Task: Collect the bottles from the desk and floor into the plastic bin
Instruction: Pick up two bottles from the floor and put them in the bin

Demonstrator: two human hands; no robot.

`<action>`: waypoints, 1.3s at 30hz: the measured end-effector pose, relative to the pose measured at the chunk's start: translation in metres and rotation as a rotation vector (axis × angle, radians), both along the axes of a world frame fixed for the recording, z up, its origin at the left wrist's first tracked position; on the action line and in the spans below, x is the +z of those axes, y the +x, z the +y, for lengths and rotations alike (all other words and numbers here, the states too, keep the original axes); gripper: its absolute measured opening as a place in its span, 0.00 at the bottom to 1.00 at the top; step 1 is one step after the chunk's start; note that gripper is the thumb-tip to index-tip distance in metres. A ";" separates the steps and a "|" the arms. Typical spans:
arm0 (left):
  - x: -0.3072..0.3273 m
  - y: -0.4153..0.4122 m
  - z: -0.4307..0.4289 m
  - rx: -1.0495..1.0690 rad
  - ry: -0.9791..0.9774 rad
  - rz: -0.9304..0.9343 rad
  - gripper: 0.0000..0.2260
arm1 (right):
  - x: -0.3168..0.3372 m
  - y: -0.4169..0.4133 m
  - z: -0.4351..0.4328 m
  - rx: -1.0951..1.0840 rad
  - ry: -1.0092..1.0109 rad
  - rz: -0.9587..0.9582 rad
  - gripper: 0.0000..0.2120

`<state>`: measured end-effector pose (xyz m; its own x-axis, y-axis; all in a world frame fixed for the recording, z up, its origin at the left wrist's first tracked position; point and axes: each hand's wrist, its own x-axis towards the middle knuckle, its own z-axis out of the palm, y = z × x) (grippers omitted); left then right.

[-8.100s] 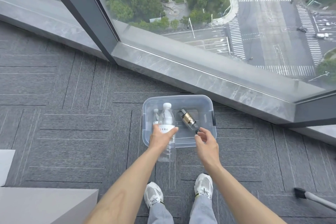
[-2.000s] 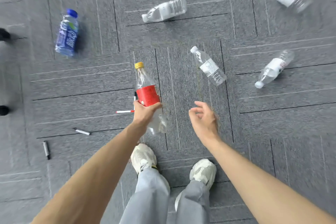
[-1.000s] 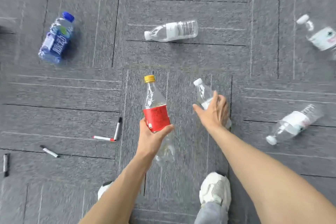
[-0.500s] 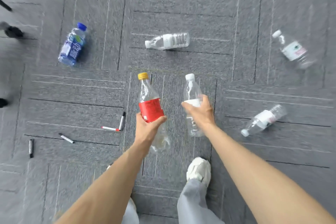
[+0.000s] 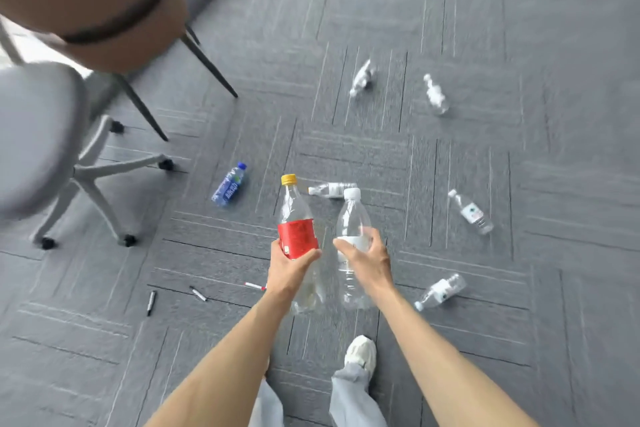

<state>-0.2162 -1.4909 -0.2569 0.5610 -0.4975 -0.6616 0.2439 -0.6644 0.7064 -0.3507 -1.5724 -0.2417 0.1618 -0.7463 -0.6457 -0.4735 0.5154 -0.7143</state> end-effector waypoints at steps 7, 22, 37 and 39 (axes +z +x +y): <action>0.144 0.064 0.099 0.290 -0.085 -0.067 0.33 | 0.152 0.068 0.063 0.196 -0.107 -0.072 0.31; 0.245 0.288 0.455 0.945 -0.284 -0.255 0.29 | 0.253 0.382 0.367 0.824 -0.284 -0.299 0.31; 0.216 0.474 0.740 1.484 -0.089 -0.262 0.29 | 0.221 0.665 0.660 1.325 -0.150 -0.392 0.31; 0.222 0.513 0.768 1.530 -0.056 -0.279 0.28 | 0.221 0.713 0.690 1.379 -0.132 -0.415 0.30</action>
